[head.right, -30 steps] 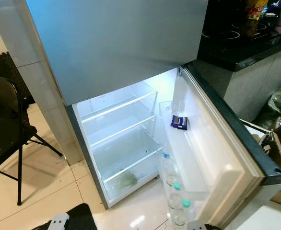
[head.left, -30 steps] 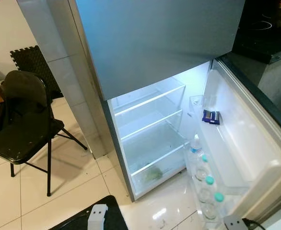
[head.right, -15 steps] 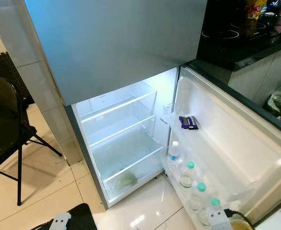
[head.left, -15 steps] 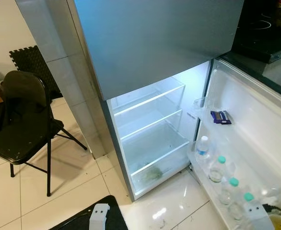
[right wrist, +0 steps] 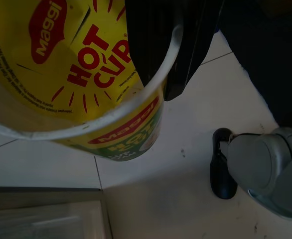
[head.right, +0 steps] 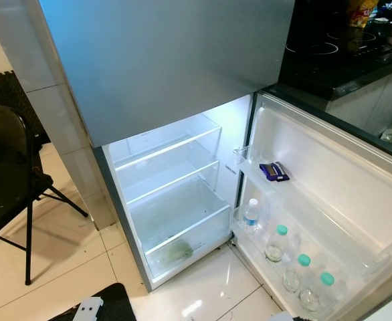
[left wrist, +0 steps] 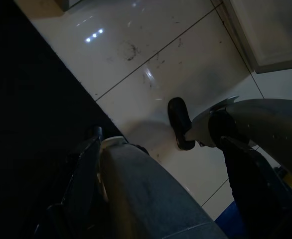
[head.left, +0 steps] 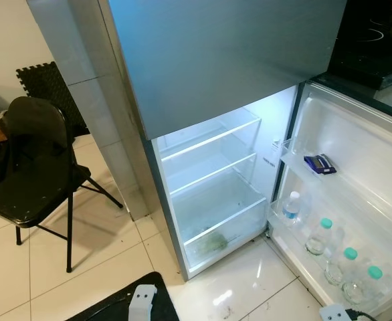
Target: Restocking fridge
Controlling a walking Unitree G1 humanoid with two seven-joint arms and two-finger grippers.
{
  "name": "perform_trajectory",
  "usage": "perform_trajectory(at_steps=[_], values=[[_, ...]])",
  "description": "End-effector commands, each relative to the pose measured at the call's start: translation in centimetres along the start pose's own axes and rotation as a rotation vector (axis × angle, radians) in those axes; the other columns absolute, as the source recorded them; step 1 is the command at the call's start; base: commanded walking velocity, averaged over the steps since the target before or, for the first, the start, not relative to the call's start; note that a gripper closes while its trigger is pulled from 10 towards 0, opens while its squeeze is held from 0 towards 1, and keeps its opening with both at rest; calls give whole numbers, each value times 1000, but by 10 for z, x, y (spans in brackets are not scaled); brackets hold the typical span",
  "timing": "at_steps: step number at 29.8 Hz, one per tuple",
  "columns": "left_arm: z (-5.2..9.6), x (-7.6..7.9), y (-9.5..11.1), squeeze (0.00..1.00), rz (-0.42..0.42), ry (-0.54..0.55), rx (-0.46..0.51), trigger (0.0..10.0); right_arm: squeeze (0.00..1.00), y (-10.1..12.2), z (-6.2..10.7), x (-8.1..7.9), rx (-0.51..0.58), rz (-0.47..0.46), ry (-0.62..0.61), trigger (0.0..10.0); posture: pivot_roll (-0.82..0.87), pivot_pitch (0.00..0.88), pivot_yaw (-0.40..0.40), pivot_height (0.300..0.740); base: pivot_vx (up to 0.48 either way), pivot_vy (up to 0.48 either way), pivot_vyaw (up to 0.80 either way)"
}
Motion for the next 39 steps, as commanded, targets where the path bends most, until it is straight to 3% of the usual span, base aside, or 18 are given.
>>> perform_trajectory(at_steps=[1,3,7,15,19,23,39], values=[[-1,2,-2,0,-5,0,-6,10000,0,1,0,-9,9,11,31,10000,-134,0,13,740,0,0,0],[-2,4,-4,0,-29,3,-18,10000,0,3,0,-20,25,6,89,10000,-138,0,15,740,0,0,0],[-2,2,-7,0,-77,29,-40,10000,0,16,1,-24,87,61,89,10000,-138,0,15,740,0,0,0],[-3,-3,0,0,-102,80,-20,10000,24,31,3,-42,112,-10,227,10000,-130,0,11,740,0,0,0],[-4,-4,4,0,-120,92,-11,10000,20,34,3,-45,113,-51,246,10000,-128,0,11,740,0,0,0],[-4,-6,6,0,-145,115,-7,10000,0,35,3,-43,109,-21,232,10000,-126,0,13,740,0,0,569],[-5,-3,2,0,-91,102,-16,10000,0,27,2,-41,89,-42,220,10000,-131,0,23,740,0,0,603]])
Point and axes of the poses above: a point about 5 cm out from each wrist's last joint towards the gripper, its own z axis pointing back from the gripper into the wrist, its own y axis along the axis of the wrist's last joint, x = y × z, the point moved 6 cm from there along -z, pointing out of the wrist towards the gripper, and after that the axes turned 11 degrees about -z, right-handed, at the moved point
